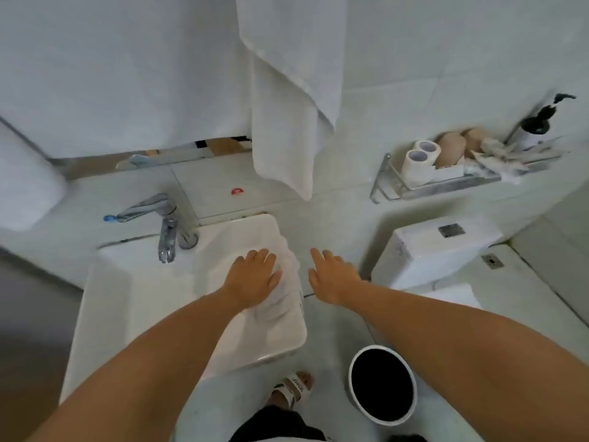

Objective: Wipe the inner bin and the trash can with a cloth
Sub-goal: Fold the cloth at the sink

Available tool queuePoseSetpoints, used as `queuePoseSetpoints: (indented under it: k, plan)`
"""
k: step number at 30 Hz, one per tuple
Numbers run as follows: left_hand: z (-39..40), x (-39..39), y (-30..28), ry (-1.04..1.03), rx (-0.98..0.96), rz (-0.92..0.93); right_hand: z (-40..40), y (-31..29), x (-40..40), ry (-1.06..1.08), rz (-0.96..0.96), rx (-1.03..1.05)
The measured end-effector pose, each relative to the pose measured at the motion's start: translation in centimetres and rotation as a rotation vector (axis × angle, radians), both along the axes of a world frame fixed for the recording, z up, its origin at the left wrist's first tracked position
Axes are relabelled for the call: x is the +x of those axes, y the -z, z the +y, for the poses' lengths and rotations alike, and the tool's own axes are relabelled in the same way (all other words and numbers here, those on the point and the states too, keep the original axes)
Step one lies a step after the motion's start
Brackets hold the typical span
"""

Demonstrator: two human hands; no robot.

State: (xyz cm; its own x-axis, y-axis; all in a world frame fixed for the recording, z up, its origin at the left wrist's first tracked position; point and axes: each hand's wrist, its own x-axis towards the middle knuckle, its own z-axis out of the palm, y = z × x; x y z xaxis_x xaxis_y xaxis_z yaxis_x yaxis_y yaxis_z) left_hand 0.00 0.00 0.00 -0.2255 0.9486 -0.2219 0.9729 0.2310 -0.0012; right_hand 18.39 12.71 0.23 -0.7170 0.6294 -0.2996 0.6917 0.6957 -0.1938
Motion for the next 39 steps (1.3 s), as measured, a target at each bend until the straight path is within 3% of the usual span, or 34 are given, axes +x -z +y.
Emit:
queuePoseSetpoints:
  k: [3, 6, 17, 21, 27, 29, 32, 36, 39]
  plan:
    - [-1.5, -1.7, 2.2, -0.035, -0.019, -0.085, -0.8, 1.0, -2.4, -0.022, 0.006, -0.049]
    - [-2.7, -3.0, 4.2, -0.012, 0.026, -0.03, -1.4, 2.3, -4.2, -0.013, 0.0, -0.12]
    - [-1.5, -4.2, 6.9, -0.127, 0.047, -0.216, -1.6, 5.8, -8.4, 0.317, 0.225, -0.47]
    - [0.0, -3.5, 7.2, -0.136, 0.013, -0.258, -2.1, 6.7, -8.7, 0.382, 0.329, -0.501]
    - [0.7, -2.9, 6.3, -0.139, -0.07, -0.278, -1.7, 5.6, -6.4, 0.278, 0.446, -0.425]
    - [0.7, -2.5, 6.0, -0.143, -0.041, -0.393, -1.5, 4.7, -5.3, 0.224, 0.505, -0.427]
    - [1.2, -1.0, 3.9, -0.194, 0.117, -0.811, -1.2, 3.1, -4.1, 0.173, 0.604, -0.444]
    - [2.3, 2.0, -1.4, -0.423, 0.261, -1.33, -1.1, 0.3, -3.0, 0.169, 0.693, -0.41]
    - [3.2, 3.6, -4.3, -0.572, 0.363, -1.521, -1.9, -2.4, -2.6, 0.135, 0.674, -0.353]
